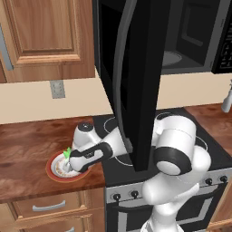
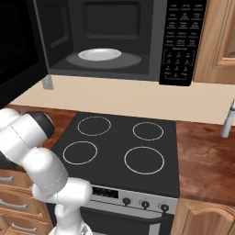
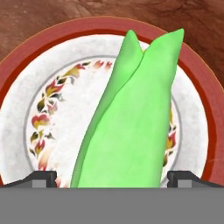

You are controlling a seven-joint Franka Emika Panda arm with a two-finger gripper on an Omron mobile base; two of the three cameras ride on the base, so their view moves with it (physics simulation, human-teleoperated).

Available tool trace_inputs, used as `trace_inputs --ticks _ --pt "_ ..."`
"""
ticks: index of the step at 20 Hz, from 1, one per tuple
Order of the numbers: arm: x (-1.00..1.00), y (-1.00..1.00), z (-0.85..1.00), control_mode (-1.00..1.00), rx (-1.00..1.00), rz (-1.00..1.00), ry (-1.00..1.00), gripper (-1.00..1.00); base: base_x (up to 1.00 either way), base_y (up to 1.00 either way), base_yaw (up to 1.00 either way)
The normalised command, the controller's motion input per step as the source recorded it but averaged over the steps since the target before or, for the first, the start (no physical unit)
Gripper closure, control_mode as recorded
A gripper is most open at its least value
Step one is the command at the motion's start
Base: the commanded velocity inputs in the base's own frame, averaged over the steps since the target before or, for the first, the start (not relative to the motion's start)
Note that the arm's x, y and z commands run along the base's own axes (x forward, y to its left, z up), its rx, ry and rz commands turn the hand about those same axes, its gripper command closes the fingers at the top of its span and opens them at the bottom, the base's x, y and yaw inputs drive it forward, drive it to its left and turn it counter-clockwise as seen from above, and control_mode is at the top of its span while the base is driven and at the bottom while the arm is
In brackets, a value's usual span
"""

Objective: Pick the corn from the counter and place it in the microwave. Then turn on the microwave.

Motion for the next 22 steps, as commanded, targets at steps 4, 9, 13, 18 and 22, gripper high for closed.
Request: trace_inputs --ticks 4,9,13,18,22 --pt "0.00 0.06 -0.10 -1.00 0.00 -0.03 0.00 1.00 0.00 0.00 0.00" --pt "0.01 0.02 -0.09 -1.00 0.00 -0.03 0.00 1.00 0.00 0.00 0.00" --pt "0.06 0.00 -0.10 -1.00 0.00 -0.03 0.00 1.00 0.00 0.00 0.00" --pt "0.04 0.00 -0.04 -1.00 0.00 -0.03 0.00 1.00 0.00 0.00 0.00" --pt "0.02 0.00 0.00 -1.00 0.00 -0.01 0.00 1.00 0.00 0.00 0.00"
